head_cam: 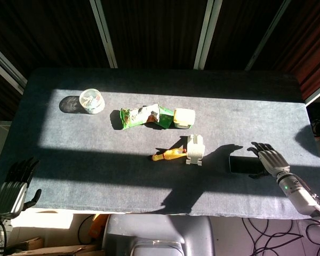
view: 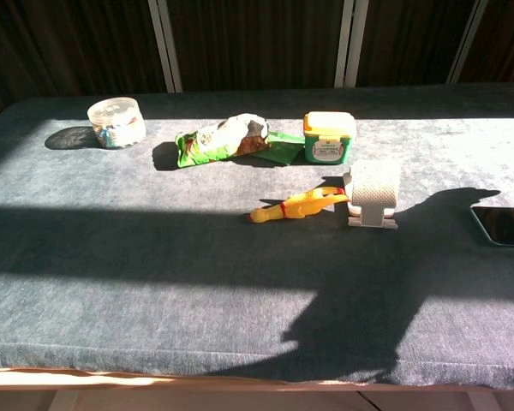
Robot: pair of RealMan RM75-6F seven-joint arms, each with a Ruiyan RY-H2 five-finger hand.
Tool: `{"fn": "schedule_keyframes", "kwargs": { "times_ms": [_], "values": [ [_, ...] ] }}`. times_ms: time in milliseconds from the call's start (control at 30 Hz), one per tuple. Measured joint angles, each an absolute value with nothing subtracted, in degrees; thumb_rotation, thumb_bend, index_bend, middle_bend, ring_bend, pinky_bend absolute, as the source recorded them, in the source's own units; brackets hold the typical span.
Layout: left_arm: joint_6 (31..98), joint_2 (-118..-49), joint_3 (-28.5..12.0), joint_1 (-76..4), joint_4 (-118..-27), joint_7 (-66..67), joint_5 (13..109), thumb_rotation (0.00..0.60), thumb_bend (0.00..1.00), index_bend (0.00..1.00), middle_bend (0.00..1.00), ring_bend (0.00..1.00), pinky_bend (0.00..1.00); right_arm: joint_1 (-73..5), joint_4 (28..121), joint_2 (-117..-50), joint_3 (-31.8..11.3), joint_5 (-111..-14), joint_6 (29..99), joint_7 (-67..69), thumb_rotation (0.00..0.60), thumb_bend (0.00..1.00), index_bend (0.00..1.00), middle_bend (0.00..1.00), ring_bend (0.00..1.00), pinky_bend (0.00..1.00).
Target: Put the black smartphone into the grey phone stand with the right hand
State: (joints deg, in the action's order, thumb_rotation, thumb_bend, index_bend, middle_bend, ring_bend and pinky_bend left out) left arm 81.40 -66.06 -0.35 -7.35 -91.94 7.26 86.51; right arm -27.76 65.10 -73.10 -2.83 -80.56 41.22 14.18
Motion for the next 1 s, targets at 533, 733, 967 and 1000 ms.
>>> {"fn": "schedule_keyframes", "kwargs": {
  "times_ms": [533, 733, 967, 1000],
  "values": [
    [81.6, -66.0, -0.1, -7.2, -92.1, 7.4, 86.8, 0.6, 0.37, 0.0, 0.0, 0.0, 0.0, -29.5, 57.4, -77.2, 0.2, -84.6, 41.7, 23.6, 0.6, 0.29, 0.42, 0.23, 0.08, 0.15],
    [81.5, -65.9, -0.1, -7.2, -92.3, 7.4, 86.8, 0.6, 0.37, 0.0, 0.0, 0.0, 0.0, -29.7, 57.0, -77.8, 0.4, -84.1, 41.7, 23.8, 0.6, 0.29, 0.43, 0.23, 0.09, 0.16],
    [80.3, -66.2, 0.3, -7.6, -92.3, 8.0, 86.8, 0.6, 0.37, 0.0, 0.0, 0.0, 0.0, -29.6, 56.3, -78.5, 0.6, -83.4, 41.6, 23.6, 0.6, 0.29, 0.48, 0.27, 0.11, 0.18],
    [79.8, -66.2, 0.5, -7.7, -92.4, 8.1, 86.9, 0.6, 0.37, 0.0, 0.0, 0.0, 0.0, -29.6, 56.2, -78.6, 0.6, -83.3, 41.6, 23.4, 0.6, 0.28, 0.49, 0.28, 0.12, 0.19]
  ]
}}
